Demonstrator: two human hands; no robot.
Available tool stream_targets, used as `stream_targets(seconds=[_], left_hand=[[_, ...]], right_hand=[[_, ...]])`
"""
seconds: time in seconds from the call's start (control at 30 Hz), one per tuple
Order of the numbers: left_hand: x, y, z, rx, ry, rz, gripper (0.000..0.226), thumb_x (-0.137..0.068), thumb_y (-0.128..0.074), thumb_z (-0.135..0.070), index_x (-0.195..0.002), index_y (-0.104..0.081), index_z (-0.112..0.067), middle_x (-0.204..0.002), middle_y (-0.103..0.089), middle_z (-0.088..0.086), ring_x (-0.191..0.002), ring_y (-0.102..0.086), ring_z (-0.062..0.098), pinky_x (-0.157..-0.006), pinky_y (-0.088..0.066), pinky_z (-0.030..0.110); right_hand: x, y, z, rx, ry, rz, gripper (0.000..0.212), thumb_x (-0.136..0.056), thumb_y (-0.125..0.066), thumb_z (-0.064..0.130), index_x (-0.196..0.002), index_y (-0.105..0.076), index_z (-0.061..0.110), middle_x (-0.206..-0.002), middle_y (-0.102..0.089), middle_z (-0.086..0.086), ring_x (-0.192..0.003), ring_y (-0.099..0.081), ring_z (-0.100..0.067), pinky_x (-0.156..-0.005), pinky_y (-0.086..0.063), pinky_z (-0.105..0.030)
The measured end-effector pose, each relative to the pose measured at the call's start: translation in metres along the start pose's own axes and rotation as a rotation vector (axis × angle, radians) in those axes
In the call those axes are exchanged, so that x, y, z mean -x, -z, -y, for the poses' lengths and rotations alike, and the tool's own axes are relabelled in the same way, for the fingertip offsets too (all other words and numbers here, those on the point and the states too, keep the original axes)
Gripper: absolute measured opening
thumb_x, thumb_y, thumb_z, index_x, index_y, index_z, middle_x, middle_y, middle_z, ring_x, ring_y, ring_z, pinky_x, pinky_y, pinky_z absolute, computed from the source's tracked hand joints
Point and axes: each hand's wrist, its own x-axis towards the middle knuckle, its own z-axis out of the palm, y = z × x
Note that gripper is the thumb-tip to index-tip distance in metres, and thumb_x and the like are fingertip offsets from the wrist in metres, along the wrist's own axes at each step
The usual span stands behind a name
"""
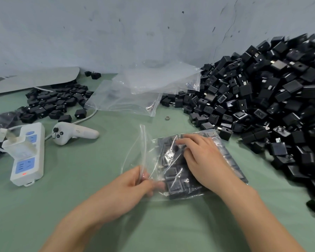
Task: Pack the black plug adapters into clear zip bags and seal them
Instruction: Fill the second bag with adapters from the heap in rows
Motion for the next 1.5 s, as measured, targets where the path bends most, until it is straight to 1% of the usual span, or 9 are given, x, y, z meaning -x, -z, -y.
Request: stream_targets(seconds=[0.07, 0.2, 0.47, 0.67, 0.83, 1.07, 1.17, 1.3, 1.5], left_hand=[[0.001, 0.007, 0.002, 0.015, 0.009, -0.034, 0.018, -0.099, -0.055, -0.026, -0.092, -0.043, -0.015, -0.099, -0.077, -0.012, -0.095, -0.071, 0.015, -0.084, -0.052, 0.027], [0.004, 0.027, 0.01, 0.206, 0.07, -0.158, 0.024, -0.098, -0.059, -0.028, -0.104, -0.058, -0.004, -0.089, -0.077, 0.009, -0.069, -0.071, 0.024, -0.061, -0.057, 0.029], [-0.013, 0.039, 0.019, 0.191, 0.119, -0.441, 0.023, -0.099, -0.058, -0.025, -0.102, -0.057, -0.002, -0.069, -0.073, 0.01, -0.052, -0.066, 0.026, -0.049, -0.055, 0.031], [-0.018, 0.035, 0.011, -0.132, -0.171, -0.881, 0.013, -0.094, -0.053, -0.034, -0.107, -0.051, -0.036, -0.096, -0.063, -0.017, -0.079, -0.062, -0.003, -0.067, -0.046, 0.027], [-0.026, 0.007, -0.011, -0.142, -0.37, -0.819, 0.008, -0.097, -0.053, -0.038, -0.101, -0.052, -0.045, -0.097, -0.06, -0.033, -0.088, -0.058, -0.011, -0.07, -0.043, 0.02], [-0.066, -0.037, -0.069, -0.178, -0.454, -0.566, 0.013, -0.096, -0.054, -0.038, -0.107, -0.05, -0.043, -0.103, -0.061, -0.022, -0.09, -0.06, -0.005, -0.069, -0.048, 0.014], [-0.112, -0.063, -0.111, -0.515, -0.436, -0.337, 0.05, -0.092, -0.058, -0.051, -0.136, -0.038, -0.035, -0.134, -0.046, -0.012, -0.104, -0.053, 0.004, -0.087, -0.043, 0.027], [-0.172, -0.107, -0.148, -0.889, -0.251, -0.061, 0.102, -0.081, -0.062, -0.07, -0.156, -0.005, -0.03, -0.162, -0.01, 0.006, -0.143, -0.028, 0.032, -0.109, -0.038, 0.048], [-0.225, -0.133, -0.142, -1.109, -0.163, -0.2, 0.086, -0.088, -0.057, -0.059, -0.149, -0.019, -0.013, -0.157, -0.01, 0.017, -0.14, -0.022, 0.039, -0.106, -0.038, 0.055]], right_hand=[[0.0, 0.002, 0.0, 0.009, -0.009, 0.004, 0.041, -0.105, -0.031, 0.03, -0.144, -0.045, 0.035, -0.155, -0.036, 0.01, -0.145, -0.023, -0.011, -0.124, -0.012, -0.04], [-0.001, 0.002, -0.003, 0.037, -0.084, 0.073, 0.05, -0.106, -0.02, 0.047, -0.155, -0.025, 0.037, -0.166, -0.013, 0.008, -0.154, -0.004, -0.014, -0.124, 0.001, -0.042], [-0.005, -0.002, -0.003, 0.117, -0.124, 0.149, 0.06, -0.102, -0.013, 0.058, -0.158, -0.014, 0.036, -0.168, -0.004, 0.003, -0.154, 0.006, -0.019, -0.122, 0.007, -0.048], [-0.01, -0.006, 0.004, 0.172, -0.083, 0.19, 0.066, -0.099, -0.005, 0.064, -0.159, -0.001, 0.036, -0.167, 0.01, 0.003, -0.152, 0.018, -0.022, -0.121, 0.015, -0.05], [-0.011, -0.008, 0.004, 0.124, -0.099, 0.212, 0.066, -0.101, -0.008, 0.062, -0.159, 0.001, 0.032, -0.167, 0.011, 0.0, -0.152, 0.018, -0.024, -0.12, 0.015, -0.05], [-0.011, 0.029, -0.024, -0.316, -0.232, -0.261, 0.046, -0.106, -0.034, 0.038, -0.152, -0.036, 0.031, -0.16, -0.032, 0.007, -0.147, -0.025, -0.013, -0.123, -0.019, -0.04], [-0.011, 0.046, -0.041, -0.623, -0.374, -0.462, 0.039, -0.101, -0.041, 0.028, -0.139, -0.05, 0.036, -0.141, -0.051, 0.014, -0.119, -0.05, -0.005, -0.103, -0.042, -0.034], [-0.013, 0.068, -0.057, -1.032, -0.588, -0.705, 0.027, -0.098, -0.045, 0.024, -0.114, -0.062, 0.038, -0.108, -0.062, 0.018, -0.086, -0.057, 0.009, -0.076, -0.041, -0.02], [-0.013, 0.08, -0.069, -1.436, -0.807, -0.692, 0.027, -0.1, -0.042, 0.015, -0.095, -0.062, 0.032, -0.105, -0.066, 0.007, -0.094, -0.063, -0.01, -0.081, -0.053, -0.03]])
